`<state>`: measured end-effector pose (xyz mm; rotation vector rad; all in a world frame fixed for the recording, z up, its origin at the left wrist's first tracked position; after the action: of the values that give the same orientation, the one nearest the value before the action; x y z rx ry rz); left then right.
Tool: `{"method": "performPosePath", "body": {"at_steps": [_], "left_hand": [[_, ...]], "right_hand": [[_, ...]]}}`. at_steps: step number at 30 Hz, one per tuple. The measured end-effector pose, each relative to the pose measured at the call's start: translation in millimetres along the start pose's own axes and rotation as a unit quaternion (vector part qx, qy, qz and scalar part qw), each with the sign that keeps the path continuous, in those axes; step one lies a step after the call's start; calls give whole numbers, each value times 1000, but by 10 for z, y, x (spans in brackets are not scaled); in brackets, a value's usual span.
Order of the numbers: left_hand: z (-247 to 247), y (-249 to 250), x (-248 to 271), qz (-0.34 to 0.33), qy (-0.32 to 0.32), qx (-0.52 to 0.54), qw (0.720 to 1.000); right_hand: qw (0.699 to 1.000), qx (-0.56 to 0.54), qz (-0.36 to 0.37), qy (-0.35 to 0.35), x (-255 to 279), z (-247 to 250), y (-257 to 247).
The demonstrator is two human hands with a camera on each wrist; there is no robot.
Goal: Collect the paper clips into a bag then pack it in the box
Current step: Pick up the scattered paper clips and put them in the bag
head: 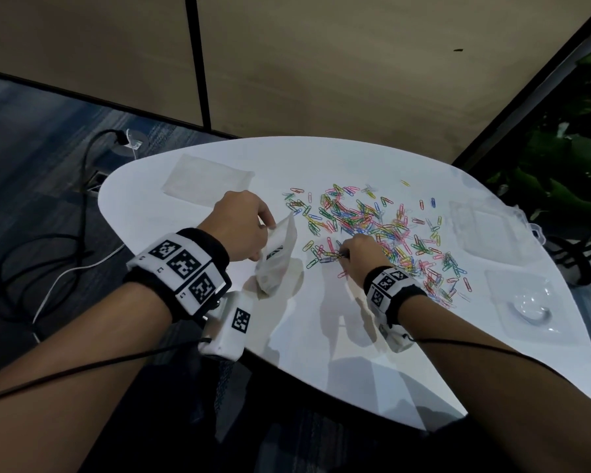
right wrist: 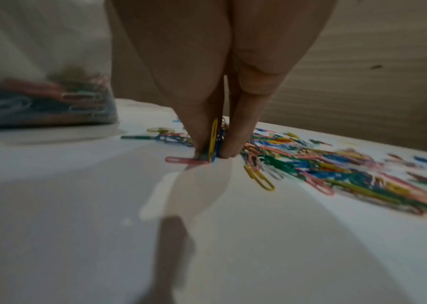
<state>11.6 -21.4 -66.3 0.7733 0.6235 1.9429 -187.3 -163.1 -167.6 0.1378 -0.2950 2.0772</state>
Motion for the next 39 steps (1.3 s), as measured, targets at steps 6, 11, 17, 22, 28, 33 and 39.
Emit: {"method": "performPosePath", "body": {"at_steps": [6, 11, 17, 22, 28, 33, 39], "left_hand": [[-31, 19, 2, 0, -5, -1, 1000], [-90, 74, -13, -3, -18, -4, 1000], [-144, 156, -29, -3, -22, -7, 1000], [-184, 223, -17, -6, -23, 0, 1000], [-210, 289, 5, -19, -25, -12, 999], [-158, 325, 31, -48, -27, -34, 998], [-176, 318, 50, -59, -23, -34, 997]], "right_hand": [[963, -221, -148, -34, -26, 158, 427], [843, -500, -182, -78, -19, 269, 393], [663, -707, -103, -222, 221, 558, -305], [719, -644, -35, -259, 387, 609, -748], [798, -572, -50, -186, 403, 459, -843], [644, -713, -111, -252, 440, 328, -962], [793, -575, -102, -174, 402, 281, -911]]}}
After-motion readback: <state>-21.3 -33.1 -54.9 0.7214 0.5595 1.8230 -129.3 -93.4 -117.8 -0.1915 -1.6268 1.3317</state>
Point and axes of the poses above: each hand's wrist, its own x-axis away from the middle knuckle, its own z-axis out of the back of the hand, y = z × x, the point moved 7 cm from there along -x, towards the middle knuckle, and after that the axes turned 2 degrees about -z, right-handed, at the moved point
